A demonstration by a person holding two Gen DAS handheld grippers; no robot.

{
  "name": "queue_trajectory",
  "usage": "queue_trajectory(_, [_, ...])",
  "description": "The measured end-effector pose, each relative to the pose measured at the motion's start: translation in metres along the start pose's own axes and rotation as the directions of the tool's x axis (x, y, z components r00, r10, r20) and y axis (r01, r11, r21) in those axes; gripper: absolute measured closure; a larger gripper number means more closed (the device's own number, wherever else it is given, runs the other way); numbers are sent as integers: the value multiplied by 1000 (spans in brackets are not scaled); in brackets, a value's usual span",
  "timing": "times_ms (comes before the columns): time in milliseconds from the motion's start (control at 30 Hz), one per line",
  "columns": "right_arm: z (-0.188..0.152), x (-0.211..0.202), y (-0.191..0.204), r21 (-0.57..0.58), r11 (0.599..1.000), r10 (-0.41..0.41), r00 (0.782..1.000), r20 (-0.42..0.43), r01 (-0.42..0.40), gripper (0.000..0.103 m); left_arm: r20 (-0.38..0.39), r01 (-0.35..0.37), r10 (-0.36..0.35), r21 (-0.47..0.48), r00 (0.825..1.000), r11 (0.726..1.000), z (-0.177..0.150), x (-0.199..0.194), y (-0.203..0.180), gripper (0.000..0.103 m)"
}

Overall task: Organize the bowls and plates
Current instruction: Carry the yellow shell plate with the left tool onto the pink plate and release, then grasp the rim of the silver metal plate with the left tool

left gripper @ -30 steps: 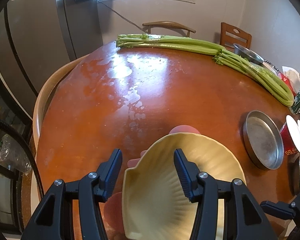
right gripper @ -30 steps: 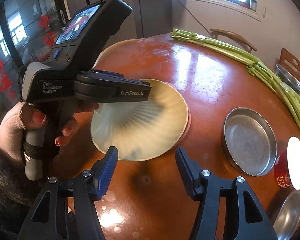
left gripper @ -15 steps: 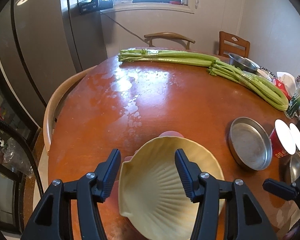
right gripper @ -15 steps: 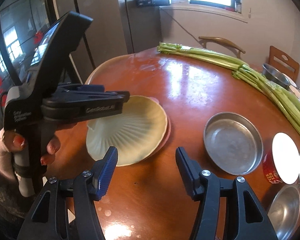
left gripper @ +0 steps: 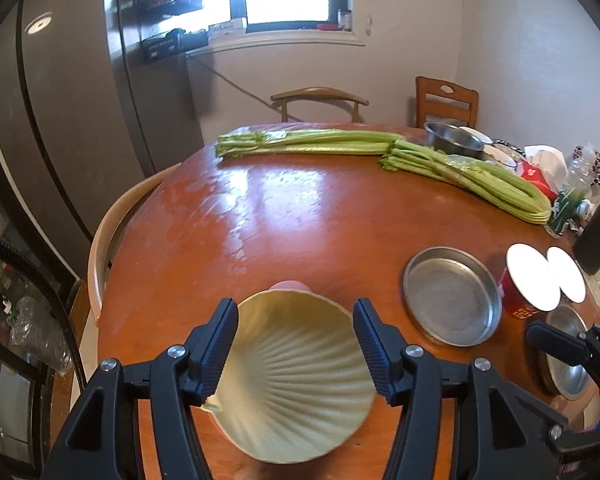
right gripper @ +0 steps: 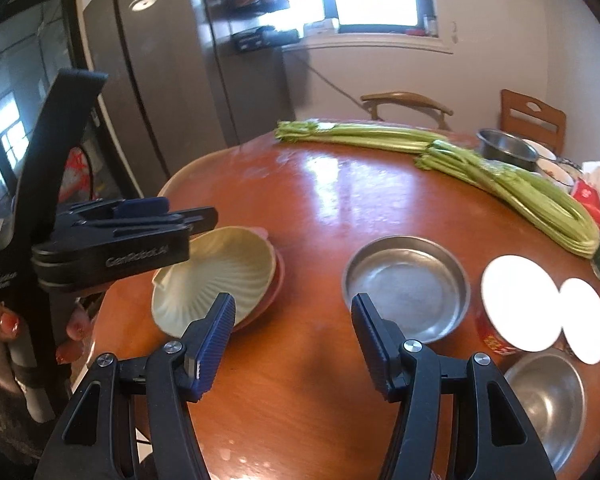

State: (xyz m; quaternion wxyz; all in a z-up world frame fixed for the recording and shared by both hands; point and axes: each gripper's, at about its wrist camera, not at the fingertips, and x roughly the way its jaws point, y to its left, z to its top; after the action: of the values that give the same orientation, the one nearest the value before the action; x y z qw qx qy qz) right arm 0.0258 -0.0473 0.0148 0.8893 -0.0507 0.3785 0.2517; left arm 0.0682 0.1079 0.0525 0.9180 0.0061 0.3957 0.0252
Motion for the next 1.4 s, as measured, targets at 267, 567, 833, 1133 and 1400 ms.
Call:
queue_trajectory(267, [-1,-30,-31,55,998,-28,998,49,25,40,27,26,-27,41,999,999,9,-12,-36,41])
queue_trajectory(567, [-5,-39,-69,131,990,-61,997,38,56,40,5,62,-63,81,998,995,20,0,-72,41])
queue_trajectory(833, [-11,-20,-84,173,983,-51,998,-25,54,40,-62,64,-58,106,996,992,20,35,-93,41])
queue_trajectory(1133, [-19,22,-98,231,969,-56,989,-140,88,40,-146,76,-56,132,988,988,17,77,-106,41])
queue_trajectory(1400, [-19,45,-103,248,962,-62,979,-192,110,40,-202,97,-68,138,977,986,15,105,-114,41])
